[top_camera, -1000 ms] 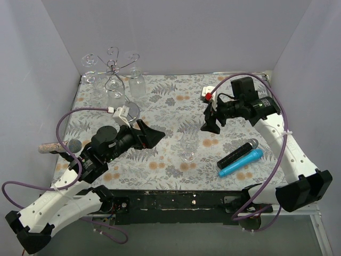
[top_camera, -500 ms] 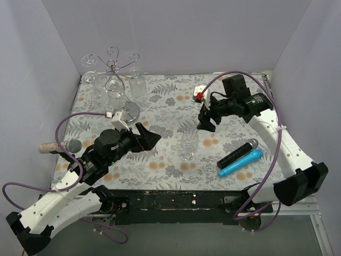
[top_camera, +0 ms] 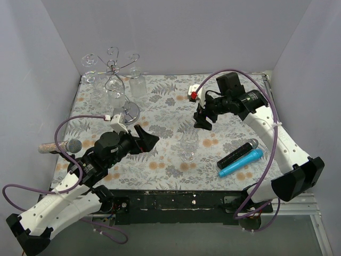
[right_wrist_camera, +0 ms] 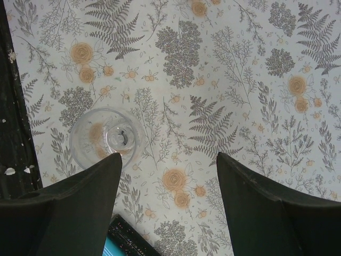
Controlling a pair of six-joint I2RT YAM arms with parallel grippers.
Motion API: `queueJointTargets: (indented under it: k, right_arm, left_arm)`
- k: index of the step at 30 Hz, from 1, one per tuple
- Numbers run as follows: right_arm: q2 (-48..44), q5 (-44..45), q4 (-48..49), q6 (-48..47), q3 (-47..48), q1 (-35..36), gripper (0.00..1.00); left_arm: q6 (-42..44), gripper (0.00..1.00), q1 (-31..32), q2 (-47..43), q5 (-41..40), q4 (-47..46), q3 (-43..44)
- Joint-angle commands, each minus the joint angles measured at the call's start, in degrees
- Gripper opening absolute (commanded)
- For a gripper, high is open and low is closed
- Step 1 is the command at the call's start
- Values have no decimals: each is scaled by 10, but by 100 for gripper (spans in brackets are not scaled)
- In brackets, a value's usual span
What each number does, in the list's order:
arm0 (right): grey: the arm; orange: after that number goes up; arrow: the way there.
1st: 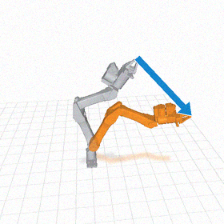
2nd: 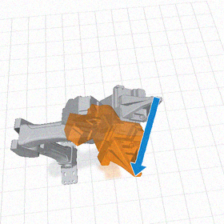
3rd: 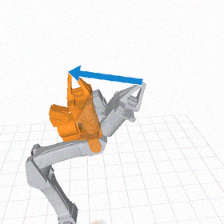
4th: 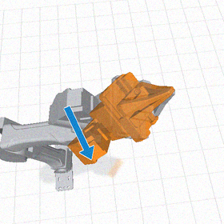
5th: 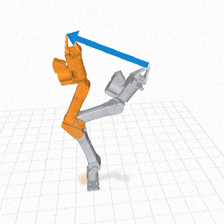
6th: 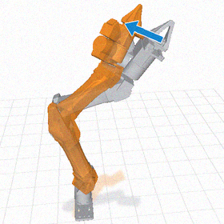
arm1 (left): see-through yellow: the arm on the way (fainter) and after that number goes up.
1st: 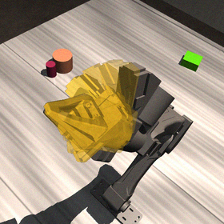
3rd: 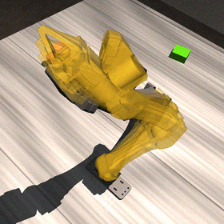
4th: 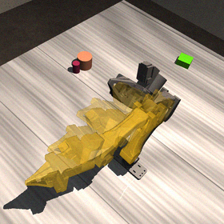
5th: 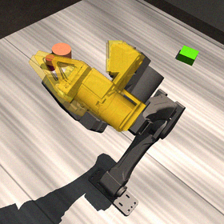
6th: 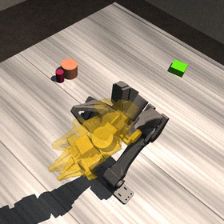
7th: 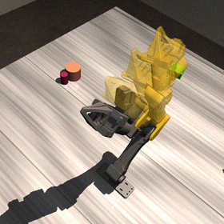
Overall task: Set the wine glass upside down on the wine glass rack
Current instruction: Pick up the wine glass at the center of the board.
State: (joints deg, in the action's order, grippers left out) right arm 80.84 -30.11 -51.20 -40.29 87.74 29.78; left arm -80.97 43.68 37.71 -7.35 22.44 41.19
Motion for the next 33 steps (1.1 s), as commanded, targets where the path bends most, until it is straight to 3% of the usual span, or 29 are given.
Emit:
queueJointTargets:
  k: [1, 25, 33]
  right_arm:
    - [0, -1, -5, 5, 26, 5, 80]
    - [24, 9, -11, 3, 51, 11, 78]
    - [45, 32, -21, 7, 48, 28, 73]
  left_arm:
    - [-2, 98, 2, -11, -16, 3, -11]
    - [-9, 98, 2, -29, -38, 21, -40]
    - [-18, 98, 2, -33, -41, 23, -54]
